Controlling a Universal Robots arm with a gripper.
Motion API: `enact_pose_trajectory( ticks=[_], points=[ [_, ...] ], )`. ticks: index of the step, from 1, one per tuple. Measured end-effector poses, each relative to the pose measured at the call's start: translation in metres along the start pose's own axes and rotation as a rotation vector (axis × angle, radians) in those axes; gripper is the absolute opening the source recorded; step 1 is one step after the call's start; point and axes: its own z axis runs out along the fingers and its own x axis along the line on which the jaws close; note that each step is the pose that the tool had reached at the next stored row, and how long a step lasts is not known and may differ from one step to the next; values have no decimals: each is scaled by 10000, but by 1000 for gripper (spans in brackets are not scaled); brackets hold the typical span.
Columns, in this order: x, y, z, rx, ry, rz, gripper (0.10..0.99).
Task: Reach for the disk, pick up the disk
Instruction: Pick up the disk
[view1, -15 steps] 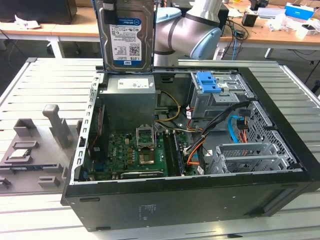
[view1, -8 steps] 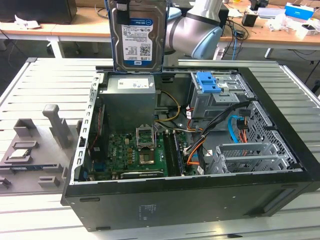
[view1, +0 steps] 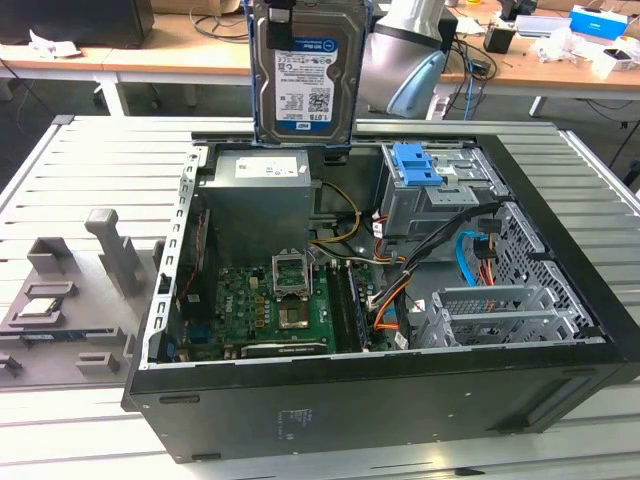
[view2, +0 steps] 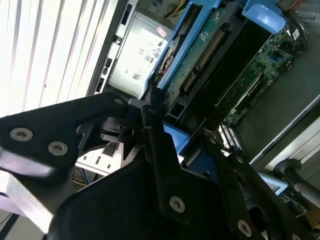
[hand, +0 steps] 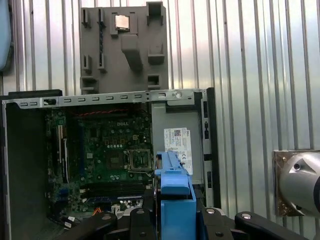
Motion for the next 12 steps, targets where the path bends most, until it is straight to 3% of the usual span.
enact_pose_trajectory(
  ticks=[8,12],
  points=[
    [-22,-388,-16,-4,2,-1,369],
    [-23,-406,-17,-3,1,2,369]
  ],
)
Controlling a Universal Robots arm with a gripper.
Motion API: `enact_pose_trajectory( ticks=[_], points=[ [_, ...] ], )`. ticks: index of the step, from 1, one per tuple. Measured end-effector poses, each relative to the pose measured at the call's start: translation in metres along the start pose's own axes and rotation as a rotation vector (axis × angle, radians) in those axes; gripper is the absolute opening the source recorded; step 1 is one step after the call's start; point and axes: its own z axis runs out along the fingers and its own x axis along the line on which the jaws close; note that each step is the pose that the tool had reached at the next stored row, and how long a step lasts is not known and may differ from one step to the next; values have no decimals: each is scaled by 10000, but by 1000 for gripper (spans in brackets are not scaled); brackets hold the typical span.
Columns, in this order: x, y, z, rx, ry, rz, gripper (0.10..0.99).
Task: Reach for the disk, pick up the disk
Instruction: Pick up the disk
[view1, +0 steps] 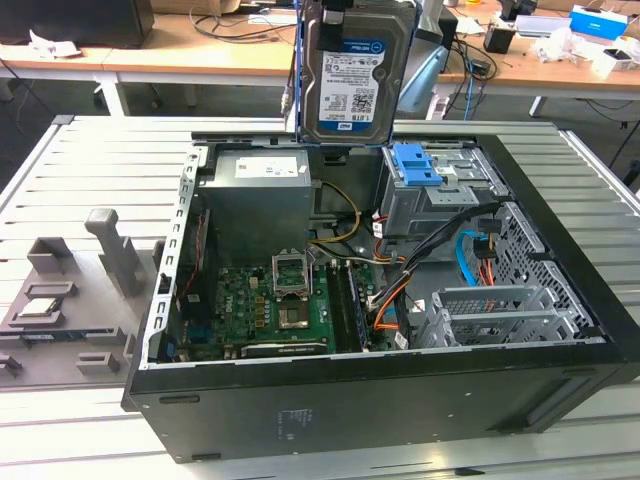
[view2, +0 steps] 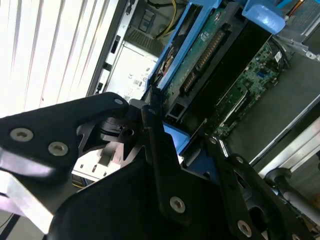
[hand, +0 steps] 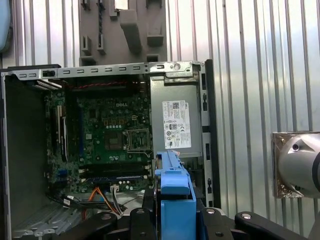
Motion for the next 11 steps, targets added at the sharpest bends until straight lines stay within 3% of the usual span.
enact_pose_trajectory(
  ticks=[11],
  points=[
    [55,-6,0,0,-1,-2,369]
  ],
)
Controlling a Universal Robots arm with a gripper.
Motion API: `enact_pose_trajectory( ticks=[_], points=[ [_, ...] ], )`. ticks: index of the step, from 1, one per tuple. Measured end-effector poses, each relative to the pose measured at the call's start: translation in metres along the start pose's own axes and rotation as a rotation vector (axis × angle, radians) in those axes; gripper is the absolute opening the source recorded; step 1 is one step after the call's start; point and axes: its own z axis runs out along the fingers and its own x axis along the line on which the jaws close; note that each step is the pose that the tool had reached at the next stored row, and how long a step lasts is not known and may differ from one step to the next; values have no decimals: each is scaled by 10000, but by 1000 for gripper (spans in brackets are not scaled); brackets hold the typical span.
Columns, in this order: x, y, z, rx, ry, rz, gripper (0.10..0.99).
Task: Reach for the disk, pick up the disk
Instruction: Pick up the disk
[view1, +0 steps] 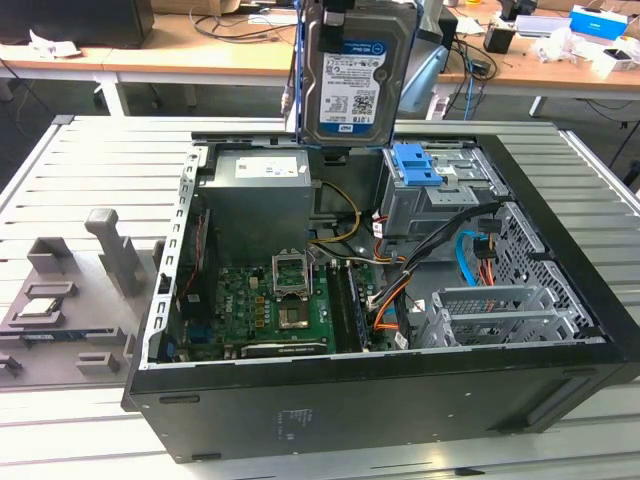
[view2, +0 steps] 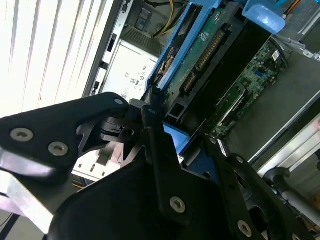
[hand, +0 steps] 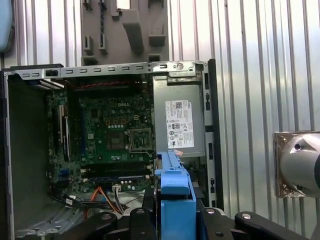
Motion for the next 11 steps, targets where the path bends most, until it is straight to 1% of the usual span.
enact_pose_trajectory(
  ticks=[6,11],
  points=[
    [75,-4,0,0,0,0,369],
    [154,-8,0,0,0,0,369]
  ],
)
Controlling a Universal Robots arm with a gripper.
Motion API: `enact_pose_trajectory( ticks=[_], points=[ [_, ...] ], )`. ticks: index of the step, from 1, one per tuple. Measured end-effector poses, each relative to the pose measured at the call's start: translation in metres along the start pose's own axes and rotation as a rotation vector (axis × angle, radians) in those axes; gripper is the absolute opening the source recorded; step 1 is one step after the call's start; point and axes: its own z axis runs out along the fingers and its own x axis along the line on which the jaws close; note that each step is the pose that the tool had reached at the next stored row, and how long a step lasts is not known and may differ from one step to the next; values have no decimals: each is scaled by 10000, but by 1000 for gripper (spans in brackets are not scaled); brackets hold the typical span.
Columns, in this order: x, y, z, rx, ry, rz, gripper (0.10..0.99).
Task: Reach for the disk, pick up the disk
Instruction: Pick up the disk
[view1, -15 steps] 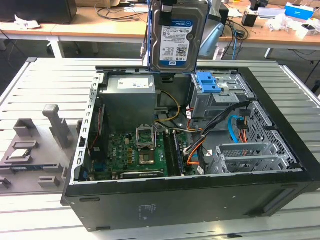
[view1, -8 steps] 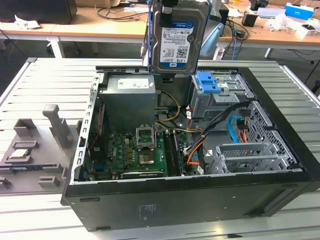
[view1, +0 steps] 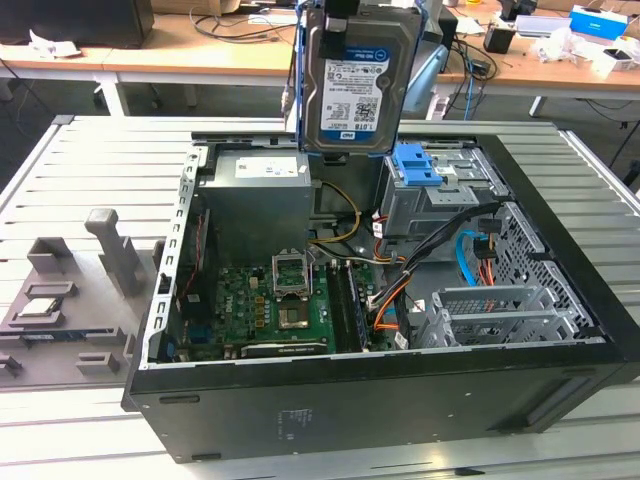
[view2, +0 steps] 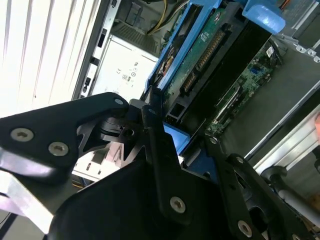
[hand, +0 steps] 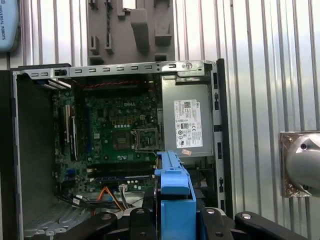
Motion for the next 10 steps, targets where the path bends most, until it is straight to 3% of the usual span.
enact_pose_trajectory(
  ticks=[10],
  points=[
    [247,-12,0,0,0,0,369]
  ],
)
